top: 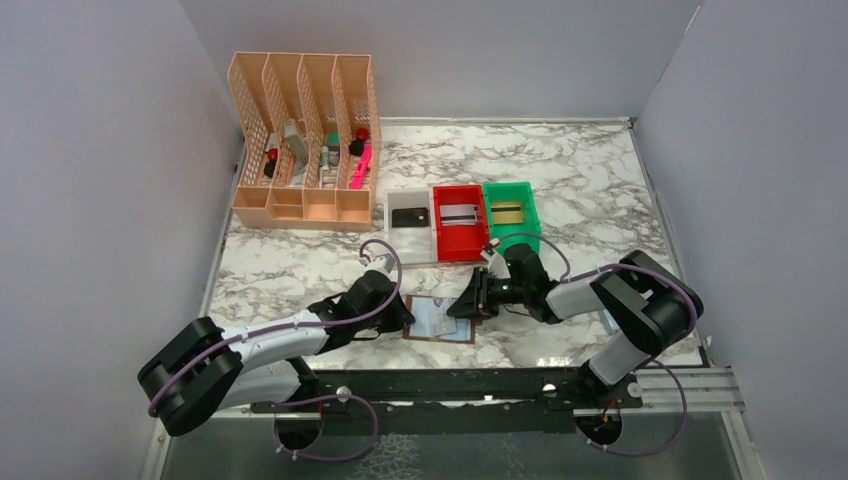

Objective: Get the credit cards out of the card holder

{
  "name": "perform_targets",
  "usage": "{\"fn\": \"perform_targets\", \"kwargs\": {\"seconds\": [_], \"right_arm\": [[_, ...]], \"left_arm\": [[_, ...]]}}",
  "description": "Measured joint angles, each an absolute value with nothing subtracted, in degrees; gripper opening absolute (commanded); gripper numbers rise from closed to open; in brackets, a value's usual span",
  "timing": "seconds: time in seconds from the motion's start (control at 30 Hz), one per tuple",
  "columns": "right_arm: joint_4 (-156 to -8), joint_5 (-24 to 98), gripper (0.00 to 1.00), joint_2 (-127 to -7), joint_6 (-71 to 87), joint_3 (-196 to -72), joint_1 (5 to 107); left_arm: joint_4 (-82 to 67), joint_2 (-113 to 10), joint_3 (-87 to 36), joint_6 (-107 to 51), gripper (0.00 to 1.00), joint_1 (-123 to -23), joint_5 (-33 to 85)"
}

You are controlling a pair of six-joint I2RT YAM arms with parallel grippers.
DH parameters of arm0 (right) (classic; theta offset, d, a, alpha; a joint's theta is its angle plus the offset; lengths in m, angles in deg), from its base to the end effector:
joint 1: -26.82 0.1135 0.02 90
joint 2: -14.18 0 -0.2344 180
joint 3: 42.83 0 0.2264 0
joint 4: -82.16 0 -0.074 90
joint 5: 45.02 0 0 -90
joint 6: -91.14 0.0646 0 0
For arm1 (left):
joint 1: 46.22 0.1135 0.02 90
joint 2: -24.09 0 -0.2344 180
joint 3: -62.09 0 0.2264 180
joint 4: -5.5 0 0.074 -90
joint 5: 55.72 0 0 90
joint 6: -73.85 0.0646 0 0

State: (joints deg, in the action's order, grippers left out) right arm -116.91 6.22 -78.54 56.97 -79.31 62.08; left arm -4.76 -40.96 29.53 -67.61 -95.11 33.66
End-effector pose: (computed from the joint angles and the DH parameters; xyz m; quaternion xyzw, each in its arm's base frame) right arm 0.1857 0.1808 0.0843 0.0056 0.8576 0.5077 0.0818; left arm 0.1401 -0.1616 0.1103 -0.0184 0.9160 -0.3109 0.2528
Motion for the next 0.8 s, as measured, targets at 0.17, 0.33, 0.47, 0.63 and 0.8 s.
{"fn": "perform_targets", "kwargs": {"seconds": [0.17, 0.33, 0.47, 0.63, 0.8], "right_arm": [[-116.8, 6.4, 0.21, -79.9, 56.6, -81.3, 62.7], [-117.0, 6.4, 0.21, -81.2, 56.6, -81.6, 63.2], [-117.1, 6.3, 0.23, -82.1, 56.7, -82.6, 64.2], [-117.4, 6.5, 0.11, -83.2, 57.1, -83.5, 65.7], [-116.1, 7.1, 0.04, -83.0, 57.1, -83.8, 66.3]], "left_arm": [[-4.7, -41.0, 29.5, -67.5, 0.07, -95.1, 33.7], [-4.7, -41.1, 29.5, -67.5, 0.07, -95.1, 33.6], [-4.6, -41.1, 29.5, -67.5, 0.06, -95.1, 33.6], [-4.3, -41.3, 29.5, -67.4, 0.06, -95.3, 33.6], [-4.2, -41.2, 29.5, -67.3, 0.05, -95.4, 33.7]]}}
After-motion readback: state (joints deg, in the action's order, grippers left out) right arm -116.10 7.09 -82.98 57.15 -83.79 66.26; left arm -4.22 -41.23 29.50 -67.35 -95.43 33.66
